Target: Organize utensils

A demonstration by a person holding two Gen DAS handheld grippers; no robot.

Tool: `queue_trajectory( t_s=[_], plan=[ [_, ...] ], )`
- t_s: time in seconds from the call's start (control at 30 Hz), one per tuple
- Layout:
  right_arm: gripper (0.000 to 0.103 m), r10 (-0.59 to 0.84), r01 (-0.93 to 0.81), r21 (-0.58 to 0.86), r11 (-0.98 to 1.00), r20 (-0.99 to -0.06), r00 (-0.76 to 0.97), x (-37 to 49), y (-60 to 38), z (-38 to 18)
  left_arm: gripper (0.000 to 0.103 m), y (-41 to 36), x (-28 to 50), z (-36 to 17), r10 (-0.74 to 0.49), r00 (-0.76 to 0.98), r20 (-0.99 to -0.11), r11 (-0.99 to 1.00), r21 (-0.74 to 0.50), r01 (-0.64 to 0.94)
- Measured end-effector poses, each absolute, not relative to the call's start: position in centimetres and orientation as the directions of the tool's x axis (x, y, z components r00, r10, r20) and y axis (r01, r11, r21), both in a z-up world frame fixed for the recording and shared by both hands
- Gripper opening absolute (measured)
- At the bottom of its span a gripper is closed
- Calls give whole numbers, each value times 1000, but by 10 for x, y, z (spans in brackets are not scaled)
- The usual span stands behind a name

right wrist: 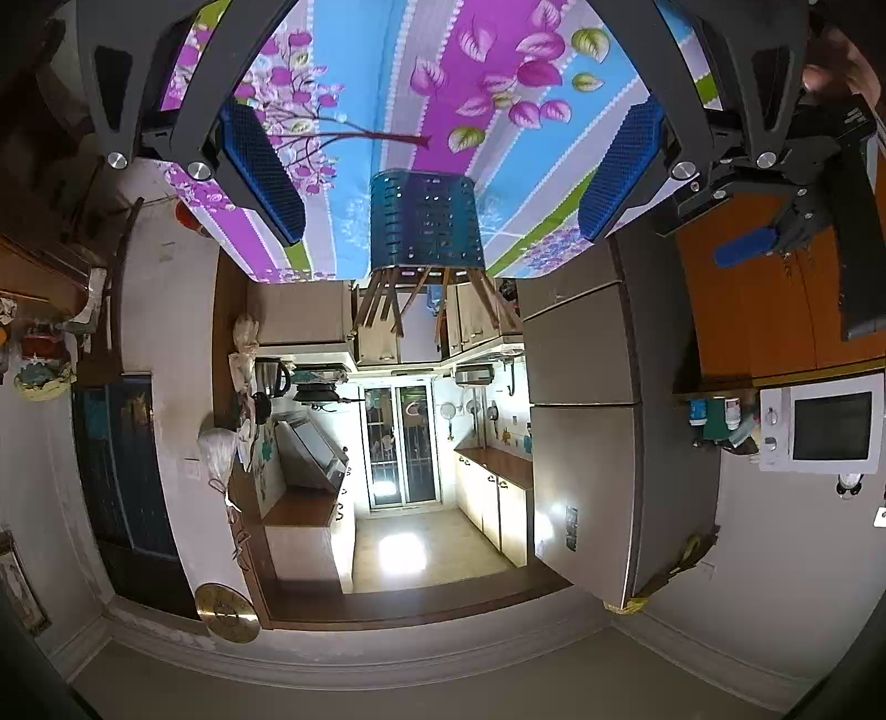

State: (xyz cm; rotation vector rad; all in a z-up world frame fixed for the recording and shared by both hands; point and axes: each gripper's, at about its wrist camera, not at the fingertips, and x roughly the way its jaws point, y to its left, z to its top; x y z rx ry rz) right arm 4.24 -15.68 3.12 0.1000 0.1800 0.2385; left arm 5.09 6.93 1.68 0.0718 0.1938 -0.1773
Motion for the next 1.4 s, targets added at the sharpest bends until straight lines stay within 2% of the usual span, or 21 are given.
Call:
queue_trajectory(
  t_s=[0.3,0.6,1.0,1.1,1.2,1.4],
  plan=[
    [99,239,-226,109,968,-127,963,2,-154,28,98,64,12,12,-155,971,-180,984,57,168],
    [99,242,-234,88,968,-101,965,-61,-155,4,98,59,-47,4,-161,980,-118,982,77,170],
    [99,207,-197,96,976,-112,972,-113,-166,-17,98,60,-87,-20,-119,985,-125,989,78,129],
    [99,184,-178,73,981,-88,979,-119,-165,-20,98,58,-95,-23,-97,990,-97,991,87,106],
    [99,170,-167,63,984,-40,985,-126,-165,-23,98,56,-108,-26,-80,996,-29,992,93,82],
    [99,158,-159,66,985,7,987,-130,-165,-22,98,56,-109,-24,-85,996,-5,993,79,85]
  ],
)
